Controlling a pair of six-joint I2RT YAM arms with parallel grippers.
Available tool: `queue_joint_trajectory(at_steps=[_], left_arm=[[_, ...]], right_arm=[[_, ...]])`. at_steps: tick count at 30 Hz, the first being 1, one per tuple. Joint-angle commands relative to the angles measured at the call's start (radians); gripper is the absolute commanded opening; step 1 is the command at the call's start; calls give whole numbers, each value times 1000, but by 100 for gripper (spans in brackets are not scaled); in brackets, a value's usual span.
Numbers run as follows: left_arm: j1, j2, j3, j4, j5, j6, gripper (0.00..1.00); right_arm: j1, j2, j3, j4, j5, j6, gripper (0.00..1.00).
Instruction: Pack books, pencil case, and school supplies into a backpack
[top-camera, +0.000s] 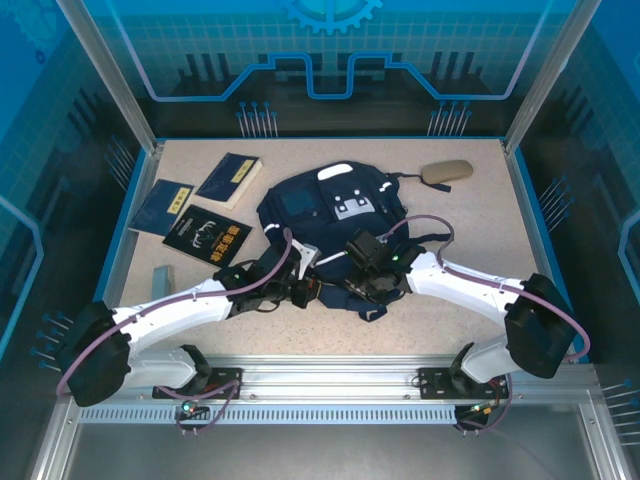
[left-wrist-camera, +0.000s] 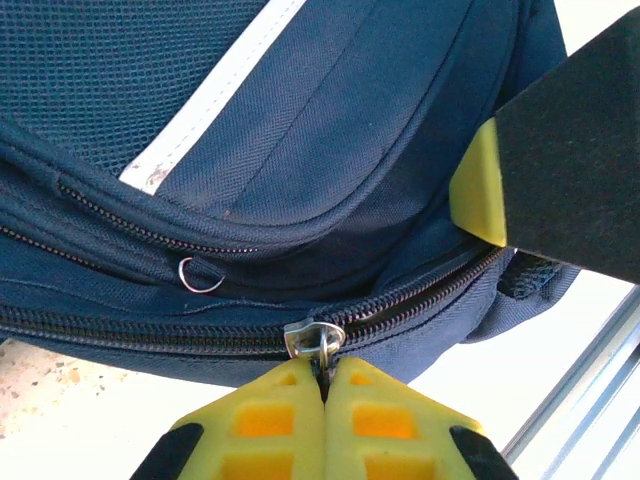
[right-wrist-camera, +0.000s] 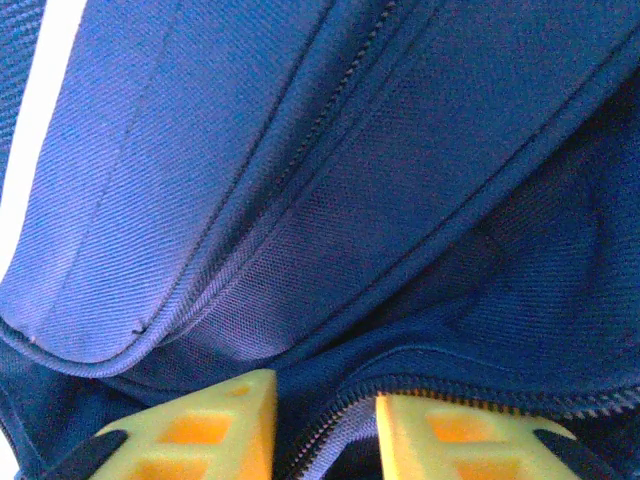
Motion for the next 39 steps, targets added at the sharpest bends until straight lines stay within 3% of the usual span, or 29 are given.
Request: queue_joint_trajectory(at_steps=[1, 9, 13, 16, 21, 26, 39], left_arm=[[-8, -47, -27, -20, -53, -14, 0], [19, -58, -71, -114, -120, -57, 0], [40, -52, -45, -103, -103, -42, 0], [41, -44, -25, -76, -45, -29, 0], [36, -39, -12, -8, 42, -23, 0], [-10, -3, 17, 39, 66, -21, 0], [-84, 164, 125, 140, 63, -39, 0]], right_arm=[[-16, -49, 18, -46, 61, -13, 25], [-30, -108, 8, -109, 180, -40, 20], [-35, -105, -2, -94, 161, -47, 20], [-34, -107, 0, -70, 117, -61, 28], [-26, -148, 2, -86, 109, -39, 60], [-27, -204, -23, -98, 88, 40, 71], [-34, -238, -135, -69, -4, 257, 72]])
